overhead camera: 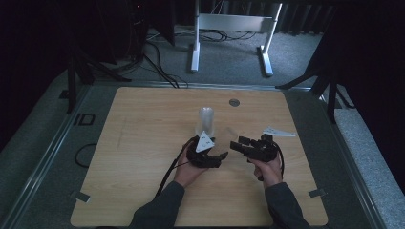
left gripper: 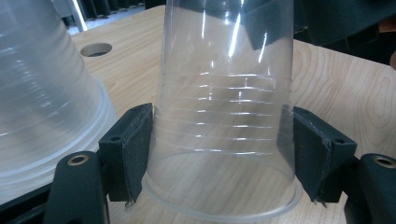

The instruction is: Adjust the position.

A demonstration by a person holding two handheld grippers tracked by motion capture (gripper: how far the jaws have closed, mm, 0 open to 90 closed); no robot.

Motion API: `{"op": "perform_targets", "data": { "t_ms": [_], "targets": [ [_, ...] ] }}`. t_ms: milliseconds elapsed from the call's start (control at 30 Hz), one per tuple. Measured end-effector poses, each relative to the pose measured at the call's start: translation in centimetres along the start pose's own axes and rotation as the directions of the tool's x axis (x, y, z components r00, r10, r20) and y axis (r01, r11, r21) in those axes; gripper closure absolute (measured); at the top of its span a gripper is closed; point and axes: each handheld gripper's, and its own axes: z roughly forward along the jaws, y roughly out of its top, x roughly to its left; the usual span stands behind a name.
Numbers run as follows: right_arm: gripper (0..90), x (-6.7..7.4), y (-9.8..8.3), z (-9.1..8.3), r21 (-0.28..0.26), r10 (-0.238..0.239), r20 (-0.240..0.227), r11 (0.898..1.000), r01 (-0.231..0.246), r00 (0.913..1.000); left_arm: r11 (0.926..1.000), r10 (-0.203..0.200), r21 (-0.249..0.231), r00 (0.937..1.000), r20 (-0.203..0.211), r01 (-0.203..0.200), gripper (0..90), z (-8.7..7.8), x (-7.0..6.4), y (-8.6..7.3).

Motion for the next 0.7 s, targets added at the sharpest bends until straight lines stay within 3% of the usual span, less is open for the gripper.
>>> {"op": "perform_targets", "data": {
  "t_ms": [300,567,700],
  "targets": [
    [39.0,-0.4,0.0,-1.1,0.057,-0.078,0.039,0.996,0.076,0.9962,0.9994,0.032,0.016,0.9994,0.015,-0.032,28.7,-1.0,0.4,0.1],
    [39.8,-0.1,0.4,-1.5,0.132,-0.174,0.092,0.978,0.161,0.9805,0.9979,0.055,0.030,0.9974,0.047,-0.057,28.7,-1.7,0.6,0.3],
    [39.9,0.0,0.5,-1.5,0.150,-0.192,0.105,0.973,0.176,0.9757,0.9970,0.067,0.036,0.9963,0.054,-0.069,28.7,-1.8,0.7,0.3]
  ]
}}
